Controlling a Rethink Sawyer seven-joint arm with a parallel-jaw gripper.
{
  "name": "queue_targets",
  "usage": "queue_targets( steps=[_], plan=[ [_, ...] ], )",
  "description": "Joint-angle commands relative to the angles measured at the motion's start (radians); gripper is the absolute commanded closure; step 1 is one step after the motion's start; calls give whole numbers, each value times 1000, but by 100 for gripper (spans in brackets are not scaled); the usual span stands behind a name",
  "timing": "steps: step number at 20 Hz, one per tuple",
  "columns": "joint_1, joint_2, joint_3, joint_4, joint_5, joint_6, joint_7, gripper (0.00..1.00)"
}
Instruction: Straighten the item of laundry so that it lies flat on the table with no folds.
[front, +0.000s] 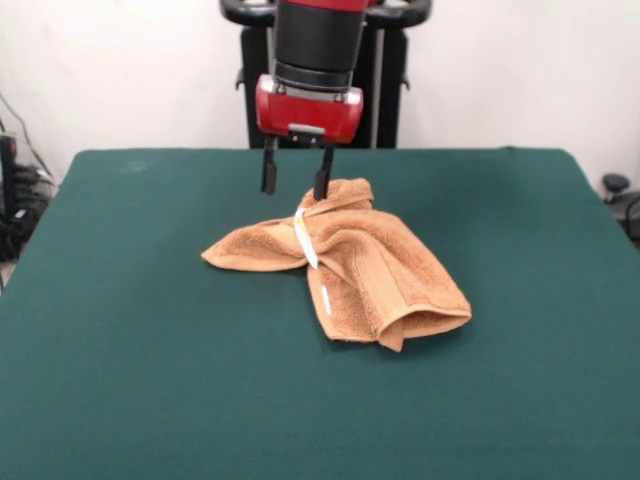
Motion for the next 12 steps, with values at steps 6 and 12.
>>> queue_targets(
  steps=[6,12],
  plan=[
    [-223,-24,133,-129,-576,-28,316,0],
    [-254,-42,147,-215,-737,-60,394,0]
  ],
)
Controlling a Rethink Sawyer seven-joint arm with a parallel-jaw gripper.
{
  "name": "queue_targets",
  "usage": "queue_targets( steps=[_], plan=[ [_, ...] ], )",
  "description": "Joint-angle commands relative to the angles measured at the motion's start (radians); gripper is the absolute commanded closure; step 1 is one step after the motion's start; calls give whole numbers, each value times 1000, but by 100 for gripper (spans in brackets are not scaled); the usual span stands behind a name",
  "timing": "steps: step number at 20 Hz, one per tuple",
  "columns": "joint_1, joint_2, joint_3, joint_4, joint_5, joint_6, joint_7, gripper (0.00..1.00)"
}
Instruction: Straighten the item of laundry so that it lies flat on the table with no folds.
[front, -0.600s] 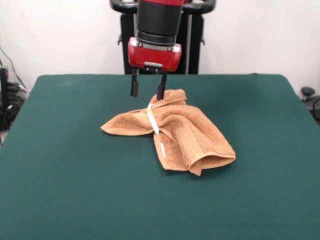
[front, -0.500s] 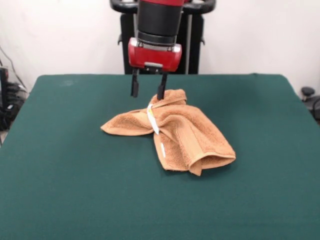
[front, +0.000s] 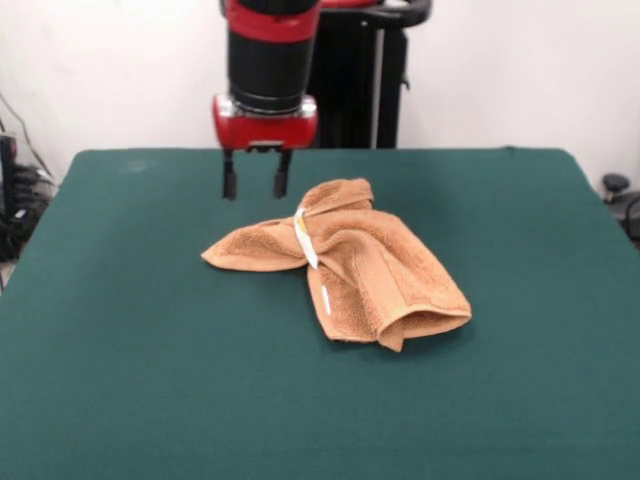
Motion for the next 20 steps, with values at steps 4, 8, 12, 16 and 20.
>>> queue_targets(
  steps=[4,8,12,16,20],
  plan=[
    [-50,-3,160,-209,-288,4,486,0],
    [-43,-16,128,-230,-372,53,628,0],
    [-47,-42,161,-214,-383,37,672,0],
    [-69,-57,253,-174,-320,-42,629,0],
    [-102,-64,359,-123,-183,-124,509,0]
  ],
)
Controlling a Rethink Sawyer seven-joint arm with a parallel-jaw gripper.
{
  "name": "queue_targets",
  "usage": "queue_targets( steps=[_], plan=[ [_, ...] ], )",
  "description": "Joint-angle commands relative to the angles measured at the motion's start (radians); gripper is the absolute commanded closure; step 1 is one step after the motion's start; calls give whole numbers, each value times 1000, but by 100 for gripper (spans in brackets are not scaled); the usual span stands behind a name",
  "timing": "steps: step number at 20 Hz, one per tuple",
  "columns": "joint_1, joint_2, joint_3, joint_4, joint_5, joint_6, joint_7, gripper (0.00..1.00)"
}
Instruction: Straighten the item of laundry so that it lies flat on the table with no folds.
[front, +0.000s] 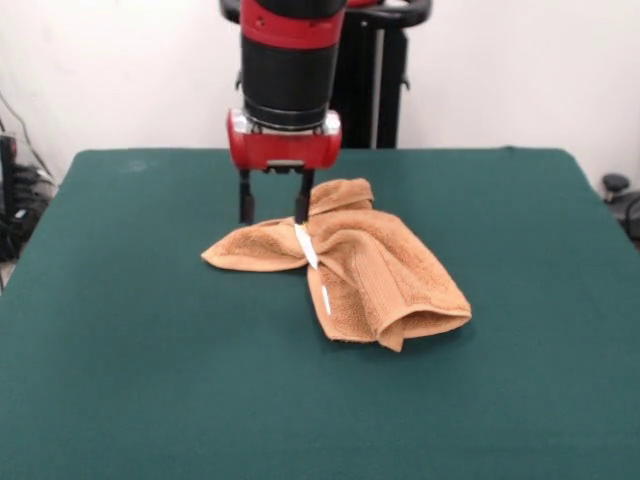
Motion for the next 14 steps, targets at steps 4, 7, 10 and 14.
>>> queue_targets(
  steps=[4,7,10,14],
  plan=[
    [-50,12,351,58,219,-111,53,0],
    [-20,17,353,76,321,-115,1,0],
    [-27,20,340,77,238,-131,60,0],
    [-76,37,313,56,-22,-1,275,0]
  ],
)
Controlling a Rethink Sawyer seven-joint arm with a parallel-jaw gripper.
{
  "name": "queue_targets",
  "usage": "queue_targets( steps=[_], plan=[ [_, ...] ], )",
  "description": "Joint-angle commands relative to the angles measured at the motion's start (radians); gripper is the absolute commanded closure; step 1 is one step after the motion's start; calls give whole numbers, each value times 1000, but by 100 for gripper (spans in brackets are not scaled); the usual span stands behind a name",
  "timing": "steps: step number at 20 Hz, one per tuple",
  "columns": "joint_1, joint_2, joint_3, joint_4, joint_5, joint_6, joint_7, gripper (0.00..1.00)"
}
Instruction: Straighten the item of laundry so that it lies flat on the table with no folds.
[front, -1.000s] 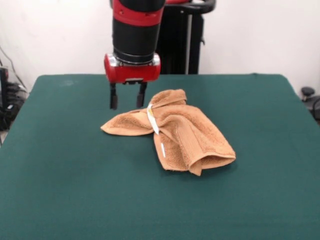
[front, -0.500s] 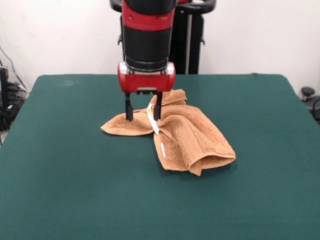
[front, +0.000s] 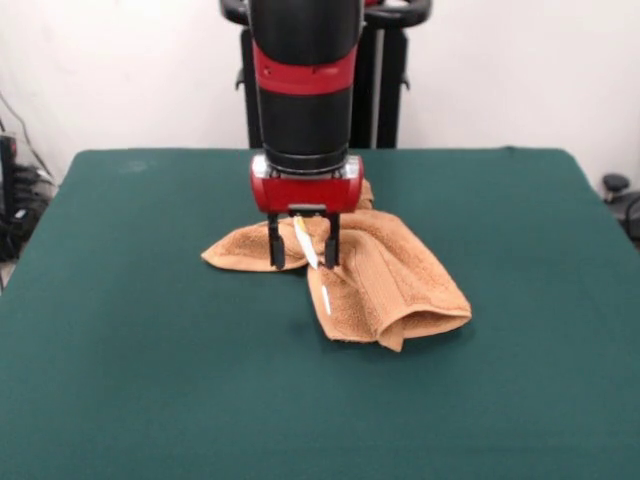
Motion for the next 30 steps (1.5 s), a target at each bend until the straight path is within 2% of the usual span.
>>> queue_targets(
  steps=[1,5,7,16,25,30],
  plan=[
    [-35,53,139,31,-235,86,293,0],
    [-23,73,75,-17,-391,150,470,0],
    [-15,78,54,-29,-429,152,519,0],
    [-84,38,152,42,-442,61,486,0],
    [-70,21,131,85,-475,-21,533,0],
    [-68,29,133,90,-486,22,551,0]
  ],
)
